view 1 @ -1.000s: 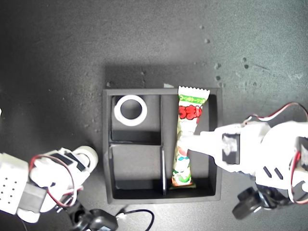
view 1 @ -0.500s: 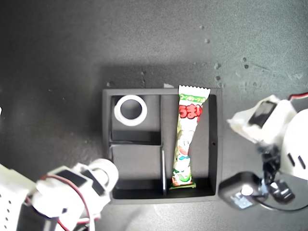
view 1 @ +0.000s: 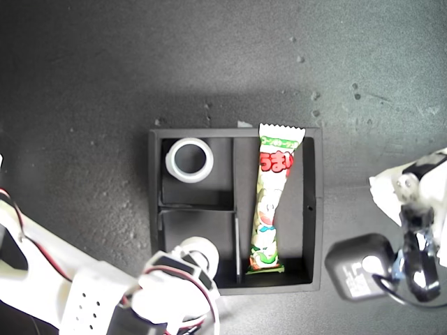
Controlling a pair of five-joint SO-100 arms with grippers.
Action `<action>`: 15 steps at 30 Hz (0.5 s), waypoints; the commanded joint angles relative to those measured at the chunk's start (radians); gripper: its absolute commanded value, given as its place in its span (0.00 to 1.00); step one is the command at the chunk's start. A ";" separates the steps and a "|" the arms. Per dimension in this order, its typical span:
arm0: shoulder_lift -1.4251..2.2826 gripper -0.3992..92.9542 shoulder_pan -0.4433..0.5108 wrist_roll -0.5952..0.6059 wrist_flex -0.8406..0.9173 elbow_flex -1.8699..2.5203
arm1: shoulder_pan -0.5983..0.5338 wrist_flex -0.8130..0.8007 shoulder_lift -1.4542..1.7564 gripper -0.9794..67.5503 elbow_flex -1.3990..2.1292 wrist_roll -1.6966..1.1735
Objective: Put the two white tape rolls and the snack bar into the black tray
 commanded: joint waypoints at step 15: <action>0.578 0.01 -0.107 -0.034 0.015 0.497 | 0.025 -0.094 0.313 0.01 0.288 0.066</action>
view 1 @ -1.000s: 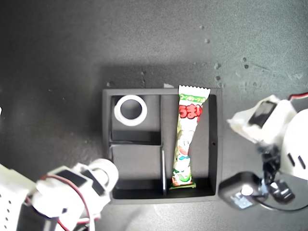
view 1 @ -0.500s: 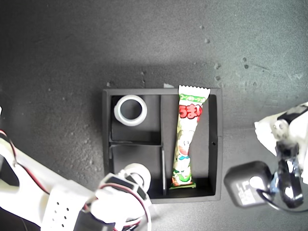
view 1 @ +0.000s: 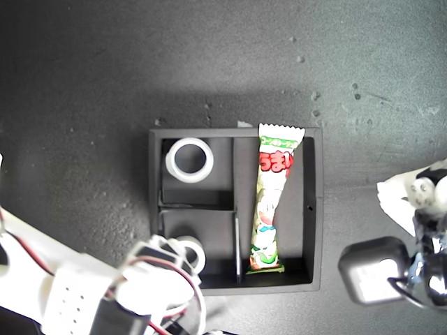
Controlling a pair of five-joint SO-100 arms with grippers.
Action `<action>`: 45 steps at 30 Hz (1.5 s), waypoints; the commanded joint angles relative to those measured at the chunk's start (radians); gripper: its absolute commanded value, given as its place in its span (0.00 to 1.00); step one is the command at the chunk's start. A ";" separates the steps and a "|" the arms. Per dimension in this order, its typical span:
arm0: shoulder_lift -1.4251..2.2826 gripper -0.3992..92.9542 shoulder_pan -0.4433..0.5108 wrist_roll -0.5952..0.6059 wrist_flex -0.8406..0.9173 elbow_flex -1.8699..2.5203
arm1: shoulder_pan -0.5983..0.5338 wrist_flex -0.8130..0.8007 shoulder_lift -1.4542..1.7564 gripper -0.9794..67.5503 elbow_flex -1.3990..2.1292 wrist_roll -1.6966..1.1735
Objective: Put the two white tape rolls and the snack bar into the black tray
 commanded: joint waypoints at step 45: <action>2.048 0.00 -0.215 -0.094 -0.686 2.252 | 0.143 -0.655 1.815 0.01 2.252 -0.008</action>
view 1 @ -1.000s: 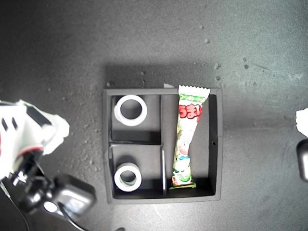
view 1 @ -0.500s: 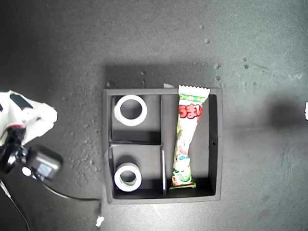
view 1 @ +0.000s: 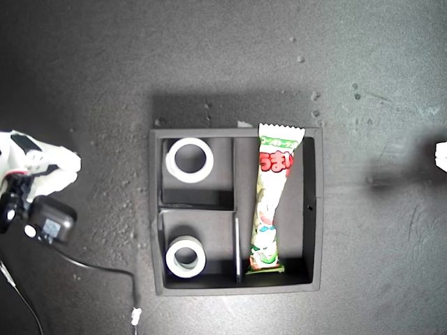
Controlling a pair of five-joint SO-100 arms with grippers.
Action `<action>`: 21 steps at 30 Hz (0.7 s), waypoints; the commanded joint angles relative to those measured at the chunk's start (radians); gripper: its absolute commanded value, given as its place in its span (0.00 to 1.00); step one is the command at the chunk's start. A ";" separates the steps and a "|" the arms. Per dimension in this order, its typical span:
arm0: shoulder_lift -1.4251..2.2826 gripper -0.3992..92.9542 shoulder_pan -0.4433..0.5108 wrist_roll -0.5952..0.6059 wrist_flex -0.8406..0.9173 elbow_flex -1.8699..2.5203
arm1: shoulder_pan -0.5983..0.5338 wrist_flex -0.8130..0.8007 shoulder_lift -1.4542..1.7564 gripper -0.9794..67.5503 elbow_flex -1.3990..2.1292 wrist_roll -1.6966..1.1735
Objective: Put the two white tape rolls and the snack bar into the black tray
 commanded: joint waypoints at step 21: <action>0.218 0.01 -0.060 0.118 0.163 0.164 | 0.126 0.140 0.012 0.08 0.064 -0.184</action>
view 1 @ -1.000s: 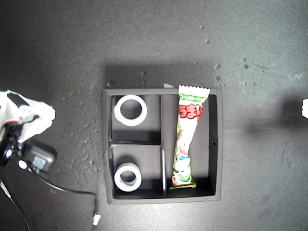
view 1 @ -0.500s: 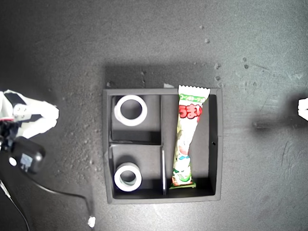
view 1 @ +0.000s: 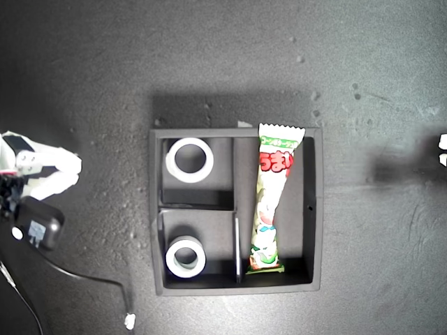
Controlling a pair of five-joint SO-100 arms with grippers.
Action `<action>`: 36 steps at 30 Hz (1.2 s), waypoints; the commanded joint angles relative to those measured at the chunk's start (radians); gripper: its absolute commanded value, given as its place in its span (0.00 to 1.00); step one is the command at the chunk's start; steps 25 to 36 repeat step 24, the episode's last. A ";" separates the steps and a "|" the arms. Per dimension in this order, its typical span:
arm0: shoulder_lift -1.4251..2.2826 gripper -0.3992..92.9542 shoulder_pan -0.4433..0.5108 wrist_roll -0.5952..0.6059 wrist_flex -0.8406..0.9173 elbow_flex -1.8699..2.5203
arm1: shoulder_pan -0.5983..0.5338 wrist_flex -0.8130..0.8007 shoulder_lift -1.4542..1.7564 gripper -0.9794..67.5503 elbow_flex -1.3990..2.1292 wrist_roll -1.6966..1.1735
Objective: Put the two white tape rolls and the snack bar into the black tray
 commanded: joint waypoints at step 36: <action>0.049 0.01 -0.038 -0.064 0.152 0.057 | 0.071 0.029 0.003 0.08 0.014 -0.186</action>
